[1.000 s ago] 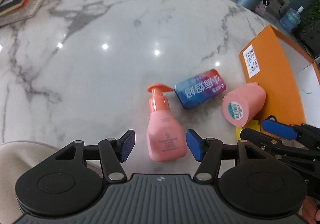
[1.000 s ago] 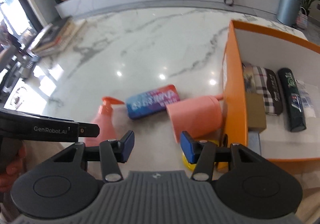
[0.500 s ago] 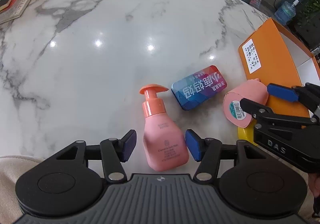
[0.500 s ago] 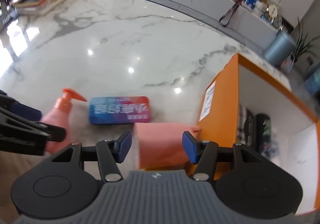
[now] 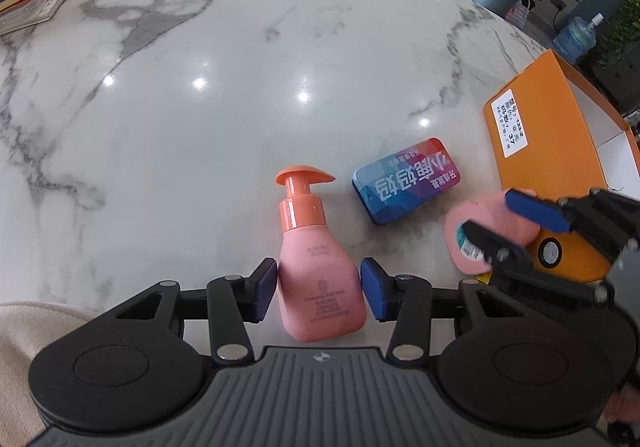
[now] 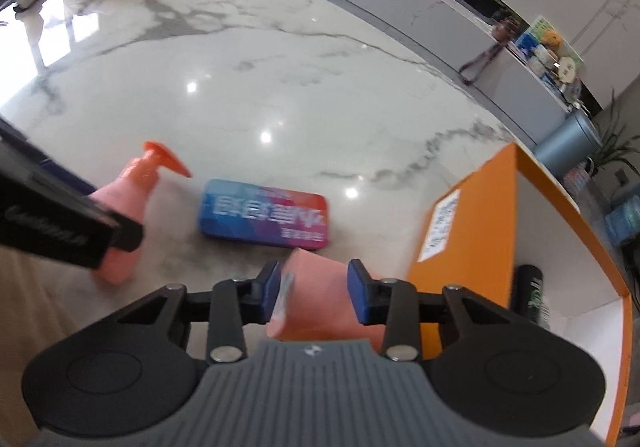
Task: Organize rigid objects
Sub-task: 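Grasp the pink pump bottle with the left tool while the right tool grasps the pink cup bottle, then carry both pink bottles over the orange box and lower them inside, then open both tools to release the pink bottles in the box, then move both tools back toward the yellow tape measure and blue tin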
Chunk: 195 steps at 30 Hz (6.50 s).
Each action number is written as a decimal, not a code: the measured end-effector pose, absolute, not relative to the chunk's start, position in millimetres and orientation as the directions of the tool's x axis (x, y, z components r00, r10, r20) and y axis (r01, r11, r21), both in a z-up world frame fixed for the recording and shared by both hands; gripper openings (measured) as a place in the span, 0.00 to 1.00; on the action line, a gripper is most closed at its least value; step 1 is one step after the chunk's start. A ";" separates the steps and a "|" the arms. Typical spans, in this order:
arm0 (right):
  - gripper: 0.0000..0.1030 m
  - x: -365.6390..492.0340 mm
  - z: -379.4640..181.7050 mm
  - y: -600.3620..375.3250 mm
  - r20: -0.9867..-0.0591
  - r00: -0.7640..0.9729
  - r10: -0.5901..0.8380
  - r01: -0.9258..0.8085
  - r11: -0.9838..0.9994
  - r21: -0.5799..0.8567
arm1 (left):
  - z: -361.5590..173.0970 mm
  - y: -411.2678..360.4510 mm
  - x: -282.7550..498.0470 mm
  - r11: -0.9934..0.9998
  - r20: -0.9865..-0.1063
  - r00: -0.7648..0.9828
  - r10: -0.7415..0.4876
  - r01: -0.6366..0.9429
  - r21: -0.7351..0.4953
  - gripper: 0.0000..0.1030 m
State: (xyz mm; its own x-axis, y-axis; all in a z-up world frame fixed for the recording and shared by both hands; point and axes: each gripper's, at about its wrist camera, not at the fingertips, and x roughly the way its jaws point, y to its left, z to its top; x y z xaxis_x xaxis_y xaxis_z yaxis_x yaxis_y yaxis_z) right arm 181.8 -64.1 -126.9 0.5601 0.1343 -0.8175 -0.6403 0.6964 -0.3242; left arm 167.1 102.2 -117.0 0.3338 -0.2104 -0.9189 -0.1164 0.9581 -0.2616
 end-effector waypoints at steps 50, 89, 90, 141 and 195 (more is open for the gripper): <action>0.56 212.3 -135.0 -79.7 -0.936 0.252 0.245 -0.326 0.932 0.157 | -135.9 118.7 176.7 0.924 -0.925 0.266 -0.271 -0.196 -0.327 0.54; 0.55 162.4 -22.7 -211.9 -0.690 0.528 0.495 -0.371 0.865 0.338 | 15.1 18.0 143.8 0.920 -0.723 0.593 -0.354 0.083 -0.382 0.50; 0.55 164.3 -17.2 -223.6 -0.680 0.540 0.495 -0.362 0.867 0.343 | 19.8 9.4 147.5 0.916 -0.716 0.593 -0.369 0.103 -0.388 0.50; 0.55 311.7 -142.4 -362.6 -0.890 0.074 0.450 -0.178 0.884 0.432 | -101.7 -165.1 239.0 0.918 -0.879 0.266 -0.397 0.116 -0.379 0.50; 0.54 285.2 -117.3 -328.7 -0.929 0.136 0.345 -0.330 0.900 0.286 | -41.6 -120.0 201.5 0.922 -0.845 0.373 -0.384 0.199 -0.331 0.43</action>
State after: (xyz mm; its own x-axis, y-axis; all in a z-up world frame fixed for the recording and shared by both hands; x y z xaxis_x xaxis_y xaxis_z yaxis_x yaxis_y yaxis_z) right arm 285.2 -328.7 -117.3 0.1356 0.3450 -0.9288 -0.3301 0.8996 0.2860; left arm 201.5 -120.0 -41.6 0.3727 -0.3840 -0.8448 0.1993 0.9222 -0.3313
